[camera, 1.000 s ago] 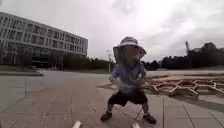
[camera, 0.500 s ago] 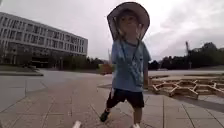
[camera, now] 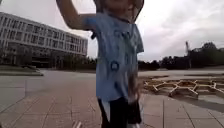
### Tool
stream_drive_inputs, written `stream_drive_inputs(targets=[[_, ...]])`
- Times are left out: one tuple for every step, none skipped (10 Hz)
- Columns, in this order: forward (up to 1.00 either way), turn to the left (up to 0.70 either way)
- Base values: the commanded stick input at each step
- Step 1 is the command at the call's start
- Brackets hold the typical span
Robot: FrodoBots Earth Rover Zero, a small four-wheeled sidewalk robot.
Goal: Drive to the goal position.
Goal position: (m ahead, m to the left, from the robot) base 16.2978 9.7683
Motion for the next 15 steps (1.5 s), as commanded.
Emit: stream_drive_inputs(targets=[[0.06,0.00],[0.06,0.00],[0.06,0.00],[0.06,0.00],[0.06,0.00],[0.06,0.00],[0.06,0.00],[0.06,0.00],[0.06,0.00],[0.06,0.00],[0.06,0.00],[0.06,0.00],[0.06,0.00],[0.06,0.00],[0.06,0.00]])
